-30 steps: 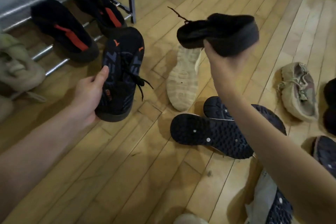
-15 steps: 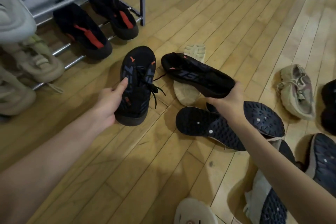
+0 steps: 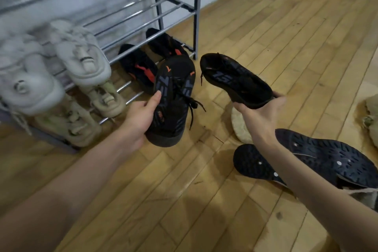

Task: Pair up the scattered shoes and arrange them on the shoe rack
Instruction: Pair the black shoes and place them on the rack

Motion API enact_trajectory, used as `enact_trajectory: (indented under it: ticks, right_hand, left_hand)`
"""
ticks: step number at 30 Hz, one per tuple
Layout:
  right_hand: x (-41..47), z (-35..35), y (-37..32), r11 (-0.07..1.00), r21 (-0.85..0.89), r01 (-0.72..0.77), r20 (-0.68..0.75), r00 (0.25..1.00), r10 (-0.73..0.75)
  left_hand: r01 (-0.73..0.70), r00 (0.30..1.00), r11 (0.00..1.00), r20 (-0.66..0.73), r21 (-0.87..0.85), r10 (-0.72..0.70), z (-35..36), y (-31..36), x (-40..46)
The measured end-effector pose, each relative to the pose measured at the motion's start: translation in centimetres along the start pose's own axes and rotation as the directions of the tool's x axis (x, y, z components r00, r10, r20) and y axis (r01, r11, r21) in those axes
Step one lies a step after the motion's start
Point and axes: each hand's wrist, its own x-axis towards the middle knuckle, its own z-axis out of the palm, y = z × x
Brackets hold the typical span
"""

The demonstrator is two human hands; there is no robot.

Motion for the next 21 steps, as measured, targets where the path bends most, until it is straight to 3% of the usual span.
enact_trajectory:
  ticks: [4, 8, 12, 18, 21]
  right_hand:
    - [0.2, 1.5, -4.2, 0.985, 0.143, 0.092, -0.063, 0.995, -0.083]
    - [2.3, 3.7, -8.1, 0.959, 0.257, 0.119, 0.009, 0.992, -0.125]
    - [4.7, 7.4, -11.7, 0.955, 0.287, 0.070, 0.078, 0.992, -0.097]
    - [8.2, 15.0, -14.7, 0.929, 0.367, -0.053, 0.202, 0.979, -0.024]
    - [9.6, 17.8, -15.6, 0.935, 0.345, -0.084, 0.215, 0.977, 0.008]
  left_hand:
    - [-0.170, 0.984, 0.985, -0.063, -0.021, 0.168, -1.8, 3.5, -0.4]
    - [-0.314, 0.941, 0.946, -0.162, -0.082, 0.298, -3.1, 7.4, 0.3]
    - [-0.361, 0.913, 0.931, -0.224, -0.053, 0.341, -3.6, 10.5, 2.8]
    - [-0.323, 0.922, 0.943, -0.251, -0.082, 0.294, -4.5, 13.0, 7.7]
    - [-0.354, 0.887, 0.935, -0.328, -0.030, 0.326, -4.8, 13.1, 10.3]
